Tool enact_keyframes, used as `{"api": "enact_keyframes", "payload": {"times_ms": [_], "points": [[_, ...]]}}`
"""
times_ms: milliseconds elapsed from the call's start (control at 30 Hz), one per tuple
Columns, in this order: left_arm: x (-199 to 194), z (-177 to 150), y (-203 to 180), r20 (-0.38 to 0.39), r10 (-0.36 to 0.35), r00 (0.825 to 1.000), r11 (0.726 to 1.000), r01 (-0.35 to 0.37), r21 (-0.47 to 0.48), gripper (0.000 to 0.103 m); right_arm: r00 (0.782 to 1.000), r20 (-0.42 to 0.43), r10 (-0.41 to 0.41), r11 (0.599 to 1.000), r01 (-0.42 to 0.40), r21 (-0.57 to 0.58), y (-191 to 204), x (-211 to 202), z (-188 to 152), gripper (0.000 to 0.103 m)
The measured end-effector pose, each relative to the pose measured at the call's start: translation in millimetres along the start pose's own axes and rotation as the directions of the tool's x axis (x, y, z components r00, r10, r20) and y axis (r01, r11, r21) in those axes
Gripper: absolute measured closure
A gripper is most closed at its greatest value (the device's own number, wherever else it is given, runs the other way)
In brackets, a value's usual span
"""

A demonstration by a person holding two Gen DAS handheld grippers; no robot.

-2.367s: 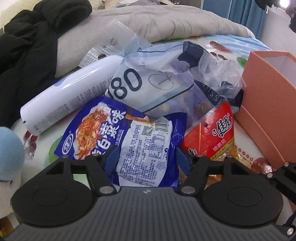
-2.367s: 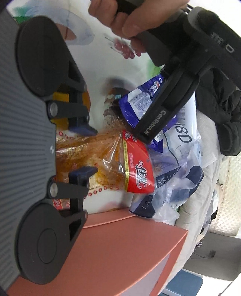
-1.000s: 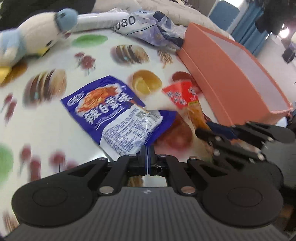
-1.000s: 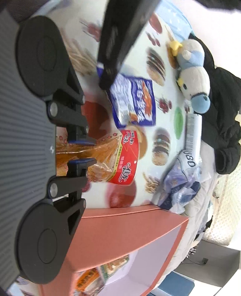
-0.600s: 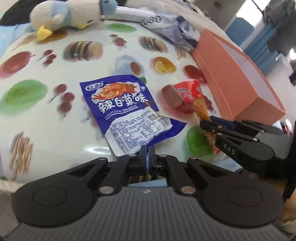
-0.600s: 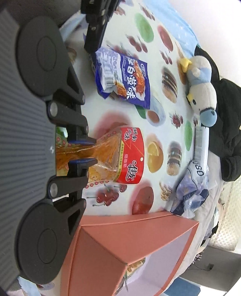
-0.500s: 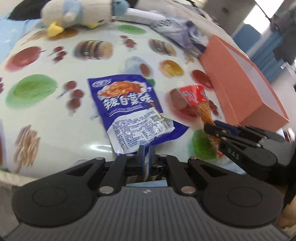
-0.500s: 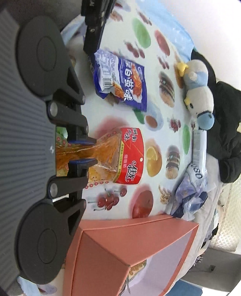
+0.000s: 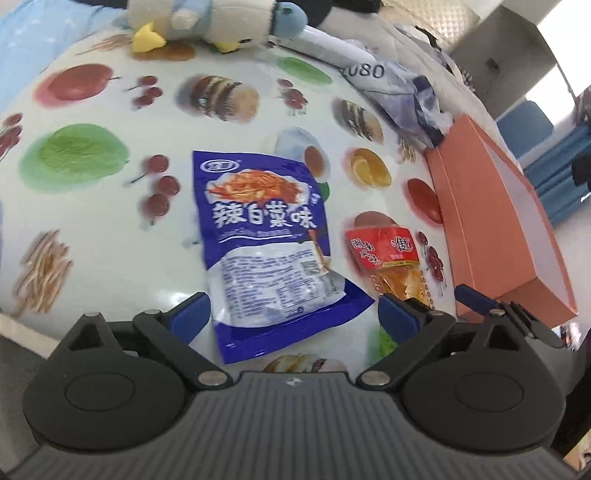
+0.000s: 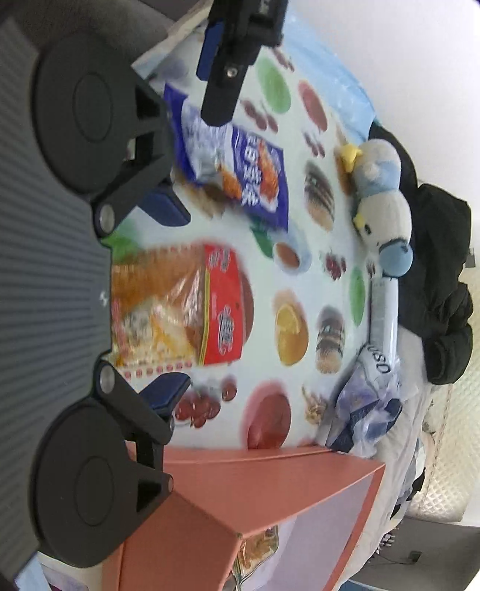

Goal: Organize snacks

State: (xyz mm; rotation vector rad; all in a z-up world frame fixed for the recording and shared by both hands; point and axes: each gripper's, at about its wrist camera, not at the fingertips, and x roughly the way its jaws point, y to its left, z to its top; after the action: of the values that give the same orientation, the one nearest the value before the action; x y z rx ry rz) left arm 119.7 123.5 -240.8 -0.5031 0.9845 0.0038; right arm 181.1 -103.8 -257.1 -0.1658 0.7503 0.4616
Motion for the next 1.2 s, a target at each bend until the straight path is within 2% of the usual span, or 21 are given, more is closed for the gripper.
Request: {"api": "enact_keyframes", "payload": {"times_ms": [100,167,333,400,500,567,633,800,867,900,1067,1167,1200], "points": [[10.0,1.3,-9.4,-0.015,0.017,1.000,1.000,-0.017,0.024,0.002,0.999,0.011,0.047,0.999,-0.047,0.024,-12.1,1.0,-2.9,0.015],[16.1,3.2,-10.3,-0.018,0.026,1.000,1.000,-0.025,0.008,0.002,0.999,0.006,0.042,0.999,-0.042,0.012,-14.0,2.5,-4.7,0.015],[26.2,9.5,1.8,0.002,0.056,0.998,0.990,-0.055,-0.132,0.002,0.997,-0.053,0.052,0.999,-0.052,0.006,-17.7,16.1,-13.3,0.015],[32.3,10.6,2.8,-0.002,0.065,0.998,0.987,-0.065,-0.144,0.002,0.997,-0.067,0.041,0.999,-0.042,-0.014,-15.7,20.1,-17.0,0.015],[40.0,7.3,-8.2,-0.001,0.102,0.995,0.993,-0.102,-0.058,0.001,0.997,-0.071,0.034,0.999,-0.036,-0.019,-14.5,24.6,-20.9,0.013],[45.2,5.0,-19.9,-0.010,0.151,0.989,0.989,-0.150,0.013,0.001,0.998,-0.058,0.028,0.999,-0.029,-0.017,-16.2,26.0,-22.2,0.013],[50.4,2.7,-26.1,-0.014,0.184,0.983,0.982,-0.183,0.043,0.001,0.998,-0.048,0.038,0.999,-0.038,0.000,-19.5,26.3,-23.3,0.012],[57.5,-6.3,-37.9,0.012,0.188,0.982,0.977,-0.188,0.105,0.002,0.997,-0.076,0.034,0.999,-0.036,-0.018,-14.3,24.6,-23.3,0.013],[59.1,-8.2,-42.0,0.022,0.192,0.981,0.973,-0.194,0.129,0.007,0.995,-0.092,0.035,0.998,-0.039,-0.043,-11.2,22.5,-22.6,0.018],[59.3,-7.7,-43.9,0.026,0.195,0.980,0.971,-0.197,0.139,0.014,0.995,-0.097,0.036,0.998,-0.040,-0.044,-10.6,21.0,-22.3,0.021],[55.5,-10.2,-51.6,0.022,0.170,0.985,0.969,-0.171,0.180,0.029,0.994,-0.105,0.035,0.999,-0.038,-0.024,-11.3,14.2,-22.1,0.032],[51.2,-10.7,-50.1,0.012,0.140,0.990,0.977,-0.140,0.161,0.035,0.996,-0.078,0.039,0.999,-0.036,0.033,-17.0,7.4,-19.3,0.050],[49.4,-10.8,-49.2,0.012,0.133,0.991,0.979,-0.134,0.152,0.037,0.997,-0.065,0.040,0.998,-0.037,0.040,-17.5,3.4,-17.2,0.062]]}}
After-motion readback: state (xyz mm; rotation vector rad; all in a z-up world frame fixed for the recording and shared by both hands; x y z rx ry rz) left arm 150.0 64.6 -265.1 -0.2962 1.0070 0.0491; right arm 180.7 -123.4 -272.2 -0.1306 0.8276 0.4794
